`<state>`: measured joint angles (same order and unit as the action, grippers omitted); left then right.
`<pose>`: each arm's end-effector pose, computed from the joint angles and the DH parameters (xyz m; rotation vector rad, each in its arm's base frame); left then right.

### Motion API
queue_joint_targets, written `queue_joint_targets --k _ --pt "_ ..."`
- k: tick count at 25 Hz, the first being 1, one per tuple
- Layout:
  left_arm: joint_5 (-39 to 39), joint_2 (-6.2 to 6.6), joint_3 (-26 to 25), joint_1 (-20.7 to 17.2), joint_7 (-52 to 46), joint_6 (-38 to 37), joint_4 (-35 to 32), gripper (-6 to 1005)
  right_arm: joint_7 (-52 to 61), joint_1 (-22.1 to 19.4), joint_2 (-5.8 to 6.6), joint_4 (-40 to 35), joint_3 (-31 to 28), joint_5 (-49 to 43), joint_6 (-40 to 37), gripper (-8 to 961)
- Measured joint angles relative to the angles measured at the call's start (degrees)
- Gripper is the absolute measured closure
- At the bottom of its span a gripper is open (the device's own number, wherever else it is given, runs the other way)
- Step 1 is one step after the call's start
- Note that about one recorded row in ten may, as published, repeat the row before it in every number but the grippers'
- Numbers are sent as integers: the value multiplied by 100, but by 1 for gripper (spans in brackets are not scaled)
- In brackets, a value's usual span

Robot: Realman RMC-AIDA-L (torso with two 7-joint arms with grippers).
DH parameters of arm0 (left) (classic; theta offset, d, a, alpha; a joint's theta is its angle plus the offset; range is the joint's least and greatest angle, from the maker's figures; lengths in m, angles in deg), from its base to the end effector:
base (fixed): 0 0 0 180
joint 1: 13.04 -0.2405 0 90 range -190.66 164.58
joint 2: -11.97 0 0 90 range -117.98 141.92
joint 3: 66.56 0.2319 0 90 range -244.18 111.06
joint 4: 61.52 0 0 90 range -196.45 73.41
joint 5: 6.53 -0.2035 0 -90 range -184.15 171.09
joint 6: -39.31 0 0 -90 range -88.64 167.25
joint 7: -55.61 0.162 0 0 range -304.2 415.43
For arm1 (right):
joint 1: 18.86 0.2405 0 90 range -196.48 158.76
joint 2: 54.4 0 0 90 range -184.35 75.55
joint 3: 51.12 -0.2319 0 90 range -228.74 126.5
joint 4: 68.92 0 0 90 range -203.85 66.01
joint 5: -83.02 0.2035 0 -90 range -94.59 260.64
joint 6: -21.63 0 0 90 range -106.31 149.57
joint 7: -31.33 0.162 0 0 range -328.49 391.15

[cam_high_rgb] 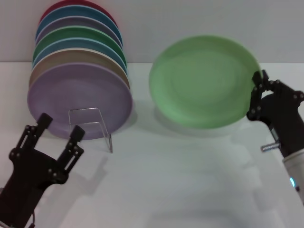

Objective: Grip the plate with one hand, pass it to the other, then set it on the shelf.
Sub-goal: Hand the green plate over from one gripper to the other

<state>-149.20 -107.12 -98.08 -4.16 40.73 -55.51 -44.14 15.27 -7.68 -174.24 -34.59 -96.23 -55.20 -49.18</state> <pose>-0.2474 0.2179 -0.0305 -1.7975 -0.4030 -1.1995 0.2291 0.2912 -0.0320 -1.6283 0.2330 0.7650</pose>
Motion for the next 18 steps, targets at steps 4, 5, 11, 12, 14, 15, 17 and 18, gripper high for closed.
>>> queue_joint_targets --k 4,5,11,12,14,15,17,18 --pt "-5 4 82 16 7 124 26 228 -331 -108 -3 58 378 178 -171 933" --pt "-7 7 116 29 12 187 34 228 -522 -139 -4 81 624 346 -275 933" --pt "-11 4 150 44 33 371 85 228 -1104 -193 -4 264 1212 1009 -471 934" --pt "-13 4 151 44 49 459 123 228 -1294 -200 -4 354 1377 1231 -508 934" --pt "-15 2 152 54 75 627 178 228 -1662 -205 -5 530 1742 1630 -603 934" --pt "-17 1 159 90 82 759 192 228 -1828 -206 -4 614 1925 1756 -666 934" --pt "-16 1 168 113 82 819 194 228 -2085 -216 -4 773 2251 1958 -794 934" --pt "-17 0 188 142 82 899 198 228 -2386 -240 -4 959 2561 2179 -911 934"
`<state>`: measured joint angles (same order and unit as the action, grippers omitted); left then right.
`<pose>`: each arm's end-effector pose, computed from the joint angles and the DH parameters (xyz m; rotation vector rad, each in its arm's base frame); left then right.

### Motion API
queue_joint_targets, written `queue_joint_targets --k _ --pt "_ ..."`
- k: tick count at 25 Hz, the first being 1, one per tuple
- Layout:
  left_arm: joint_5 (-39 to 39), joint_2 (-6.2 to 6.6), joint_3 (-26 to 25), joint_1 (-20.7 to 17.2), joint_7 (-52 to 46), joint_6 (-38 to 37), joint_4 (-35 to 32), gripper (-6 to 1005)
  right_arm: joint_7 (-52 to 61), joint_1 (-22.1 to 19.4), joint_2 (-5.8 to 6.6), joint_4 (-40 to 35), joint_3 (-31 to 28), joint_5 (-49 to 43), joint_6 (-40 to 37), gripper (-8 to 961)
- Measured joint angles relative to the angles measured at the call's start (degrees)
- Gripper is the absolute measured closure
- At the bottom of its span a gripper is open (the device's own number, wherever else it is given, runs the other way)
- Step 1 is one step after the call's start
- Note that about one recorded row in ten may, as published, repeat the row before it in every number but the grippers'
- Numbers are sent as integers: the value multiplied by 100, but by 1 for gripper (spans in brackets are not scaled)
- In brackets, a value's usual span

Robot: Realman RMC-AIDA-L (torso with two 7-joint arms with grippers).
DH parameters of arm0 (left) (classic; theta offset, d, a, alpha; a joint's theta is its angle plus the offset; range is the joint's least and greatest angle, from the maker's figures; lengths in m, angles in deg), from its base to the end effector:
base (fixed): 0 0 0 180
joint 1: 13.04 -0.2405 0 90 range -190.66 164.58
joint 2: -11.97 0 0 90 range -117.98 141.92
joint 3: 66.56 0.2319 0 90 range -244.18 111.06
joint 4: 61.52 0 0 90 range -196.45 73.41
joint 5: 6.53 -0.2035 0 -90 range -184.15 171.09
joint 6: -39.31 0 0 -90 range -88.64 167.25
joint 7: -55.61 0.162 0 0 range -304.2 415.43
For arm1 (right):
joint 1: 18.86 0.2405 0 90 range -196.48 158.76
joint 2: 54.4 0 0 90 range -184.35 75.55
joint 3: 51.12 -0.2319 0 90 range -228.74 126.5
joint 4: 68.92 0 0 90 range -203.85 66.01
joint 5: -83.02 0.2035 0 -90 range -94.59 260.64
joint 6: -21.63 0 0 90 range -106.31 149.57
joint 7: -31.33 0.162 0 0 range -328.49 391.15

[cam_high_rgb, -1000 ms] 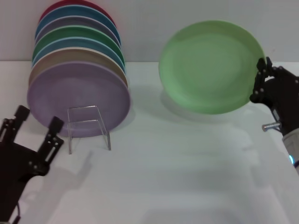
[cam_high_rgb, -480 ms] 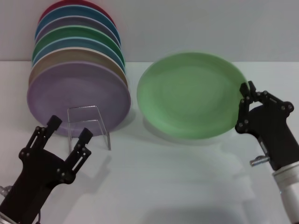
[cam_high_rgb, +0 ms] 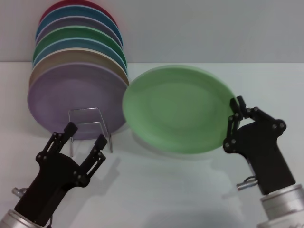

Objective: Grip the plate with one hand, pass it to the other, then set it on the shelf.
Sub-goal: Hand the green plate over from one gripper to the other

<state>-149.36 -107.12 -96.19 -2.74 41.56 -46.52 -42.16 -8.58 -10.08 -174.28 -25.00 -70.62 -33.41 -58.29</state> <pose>-0.2480 0.2282 -0.0545 -1.8973 -0.4756 -1.1030 0.1934 0.2377 -0.0656 -1.6227 0.1240 0.6898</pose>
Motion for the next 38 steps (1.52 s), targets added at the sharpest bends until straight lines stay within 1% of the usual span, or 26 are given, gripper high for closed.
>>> queue_joint_targets --k 1,2,3,4,5,10,14,19,25,38 --pt "0 0 0 0 0 0 0 228 0 0 0 0 0 0 0 933" --pt "0 0 8 16 0 45 3 228 -169 -10 0 83 122 93 -25 933" --pt "0 0 15 43 0 117 7 228 -501 -23 0 257 379 309 -71 933" --pt "0 0 15 43 0 117 7 228 -501 -23 0 257 379 309 -71 933" --pt "0 0 15 59 0 160 9 228 -750 -31 0 379 586 461 -119 933" --pt "2 12 23 126 0 327 53 228 -1267 -114 0 552 871 625 -196 933" --pt "3 8 42 153 28 418 73 228 -1404 -134 0 582 936 630 -198 933" --pt "1 6 145 186 265 666 263 229 -1482 -137 5 580 1026 631 -200 934" --pt "1 8 195 251 381 865 367 229 -1503 -122 30 573 1101 605 -200 934" --pt "44 29 88 380 353 913 319 229 -1517 -113 36 547 1124 589 -200 933"
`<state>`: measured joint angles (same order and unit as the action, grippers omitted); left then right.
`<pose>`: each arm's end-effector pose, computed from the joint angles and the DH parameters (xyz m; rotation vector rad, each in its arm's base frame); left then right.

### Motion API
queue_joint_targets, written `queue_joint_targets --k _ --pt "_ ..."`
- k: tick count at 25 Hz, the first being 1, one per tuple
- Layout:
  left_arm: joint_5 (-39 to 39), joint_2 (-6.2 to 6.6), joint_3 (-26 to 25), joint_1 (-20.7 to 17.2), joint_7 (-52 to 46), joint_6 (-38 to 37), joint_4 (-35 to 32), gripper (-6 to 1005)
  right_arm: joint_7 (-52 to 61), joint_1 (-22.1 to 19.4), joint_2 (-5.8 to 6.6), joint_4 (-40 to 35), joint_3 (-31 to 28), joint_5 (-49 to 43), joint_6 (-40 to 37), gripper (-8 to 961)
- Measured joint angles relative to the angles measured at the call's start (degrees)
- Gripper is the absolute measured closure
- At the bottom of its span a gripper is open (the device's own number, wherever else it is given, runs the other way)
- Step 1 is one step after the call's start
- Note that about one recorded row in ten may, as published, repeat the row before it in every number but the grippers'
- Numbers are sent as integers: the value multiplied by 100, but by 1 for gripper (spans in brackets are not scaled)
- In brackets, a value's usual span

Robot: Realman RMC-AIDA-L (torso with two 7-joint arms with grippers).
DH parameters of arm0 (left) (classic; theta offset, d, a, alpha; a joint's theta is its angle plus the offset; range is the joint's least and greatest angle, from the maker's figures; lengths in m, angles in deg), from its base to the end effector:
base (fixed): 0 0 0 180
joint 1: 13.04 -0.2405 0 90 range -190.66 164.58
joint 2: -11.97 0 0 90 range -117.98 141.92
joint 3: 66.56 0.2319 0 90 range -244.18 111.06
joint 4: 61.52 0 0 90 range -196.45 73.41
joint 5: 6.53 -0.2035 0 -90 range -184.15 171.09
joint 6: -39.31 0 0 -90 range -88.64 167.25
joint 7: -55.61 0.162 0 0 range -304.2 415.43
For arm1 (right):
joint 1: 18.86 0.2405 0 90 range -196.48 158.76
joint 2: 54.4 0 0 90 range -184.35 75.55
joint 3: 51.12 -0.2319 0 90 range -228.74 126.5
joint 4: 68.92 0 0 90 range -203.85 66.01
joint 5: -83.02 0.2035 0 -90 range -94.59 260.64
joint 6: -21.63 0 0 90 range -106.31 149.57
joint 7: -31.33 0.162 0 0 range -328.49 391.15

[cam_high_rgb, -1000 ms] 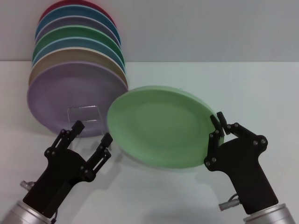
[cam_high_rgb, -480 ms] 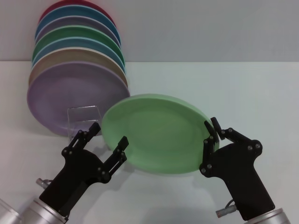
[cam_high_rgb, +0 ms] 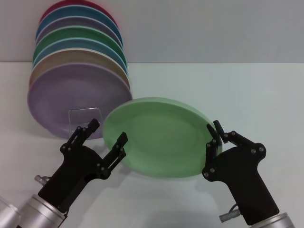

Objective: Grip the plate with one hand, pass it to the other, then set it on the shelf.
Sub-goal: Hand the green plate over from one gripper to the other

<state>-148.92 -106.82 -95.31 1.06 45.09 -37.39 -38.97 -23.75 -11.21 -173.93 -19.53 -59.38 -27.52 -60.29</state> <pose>-0.2371 0.2495 -0.0742 -1.9886 -0.4567 -1.0090 0.1762 0.2038 -0.0860 -1.6899 0.0042 0.5839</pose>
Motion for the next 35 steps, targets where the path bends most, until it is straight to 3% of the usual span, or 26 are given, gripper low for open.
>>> queue_joint_targets --k 9,15,19,35 --pt "1 0 -25 8 -11 83 -14 286 -3 13 0 0 0 -2 1 933" --pt "1 -3 -43 41 -8 126 -14 519 -3 21 0 0 0 2 1 933" --pt "1 -4 -43 45 -6 130 -14 758 -3 27 0 0 0 9 8 934" --pt "-3 -3 -43 97 -1 209 -16 819 -3 44 9 0 0 24 40 933"
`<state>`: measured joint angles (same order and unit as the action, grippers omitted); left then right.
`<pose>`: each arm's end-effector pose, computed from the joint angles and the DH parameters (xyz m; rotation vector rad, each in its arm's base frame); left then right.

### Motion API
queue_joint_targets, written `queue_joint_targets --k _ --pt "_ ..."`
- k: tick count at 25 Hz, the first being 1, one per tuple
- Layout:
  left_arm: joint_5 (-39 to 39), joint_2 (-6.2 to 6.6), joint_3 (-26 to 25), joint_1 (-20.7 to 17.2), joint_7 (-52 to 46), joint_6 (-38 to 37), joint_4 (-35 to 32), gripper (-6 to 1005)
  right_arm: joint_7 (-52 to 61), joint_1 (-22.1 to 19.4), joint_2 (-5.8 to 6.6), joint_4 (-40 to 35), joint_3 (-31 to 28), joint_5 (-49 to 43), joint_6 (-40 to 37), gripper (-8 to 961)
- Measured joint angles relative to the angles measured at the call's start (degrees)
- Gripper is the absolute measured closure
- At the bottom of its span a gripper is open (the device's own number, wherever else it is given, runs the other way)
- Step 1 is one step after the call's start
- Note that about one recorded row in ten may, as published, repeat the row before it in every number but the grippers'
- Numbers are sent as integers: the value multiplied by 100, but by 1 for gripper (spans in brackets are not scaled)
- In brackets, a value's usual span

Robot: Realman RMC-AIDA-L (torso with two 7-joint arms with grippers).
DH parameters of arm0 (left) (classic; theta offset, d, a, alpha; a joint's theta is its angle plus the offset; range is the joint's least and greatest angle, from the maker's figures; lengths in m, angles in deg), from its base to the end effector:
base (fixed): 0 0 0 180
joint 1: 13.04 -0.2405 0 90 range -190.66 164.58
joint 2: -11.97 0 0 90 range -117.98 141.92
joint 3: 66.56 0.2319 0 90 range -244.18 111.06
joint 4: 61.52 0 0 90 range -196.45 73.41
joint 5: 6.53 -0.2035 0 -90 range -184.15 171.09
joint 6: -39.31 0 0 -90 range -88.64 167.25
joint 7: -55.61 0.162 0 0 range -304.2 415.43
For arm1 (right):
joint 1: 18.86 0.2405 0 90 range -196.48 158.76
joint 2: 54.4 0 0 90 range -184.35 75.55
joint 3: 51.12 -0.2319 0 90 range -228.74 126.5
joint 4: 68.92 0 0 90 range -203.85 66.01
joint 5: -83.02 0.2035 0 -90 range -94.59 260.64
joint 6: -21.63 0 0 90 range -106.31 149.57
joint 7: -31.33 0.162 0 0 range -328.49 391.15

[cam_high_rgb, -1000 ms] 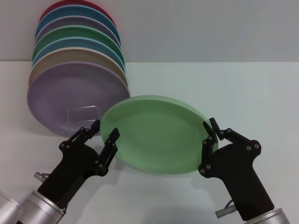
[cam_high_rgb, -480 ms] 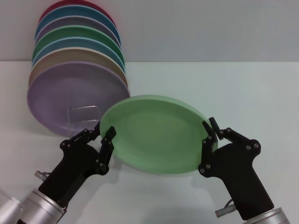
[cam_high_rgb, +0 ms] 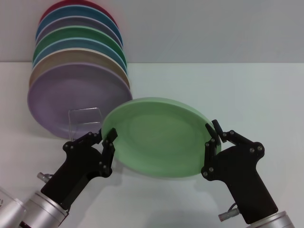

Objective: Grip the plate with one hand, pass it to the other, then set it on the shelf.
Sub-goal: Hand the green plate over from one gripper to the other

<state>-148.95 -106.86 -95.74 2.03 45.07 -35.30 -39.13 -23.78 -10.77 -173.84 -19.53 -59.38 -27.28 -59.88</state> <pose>-0.2380 0.2554 -0.0772 -2.0035 -0.4637 -0.9798 0.1760 0.2055 -0.0867 -1.6964 0.0010 0.5823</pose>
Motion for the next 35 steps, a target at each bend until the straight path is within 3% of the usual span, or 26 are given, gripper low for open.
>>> queue_joint_targets --k 15,27,35 --pt "10 -3 -164 -33 -33 -1 -77 969 0 0 0 -49 -1 3 4 940" --pt "14 13 -167 -91 9 -90 -43 969 59 55 19 -112 65 -203 -34 921" --pt "15 31 -308 -197 3 -400 -75 969 60 99 18 -60 200 -274 -253 740"
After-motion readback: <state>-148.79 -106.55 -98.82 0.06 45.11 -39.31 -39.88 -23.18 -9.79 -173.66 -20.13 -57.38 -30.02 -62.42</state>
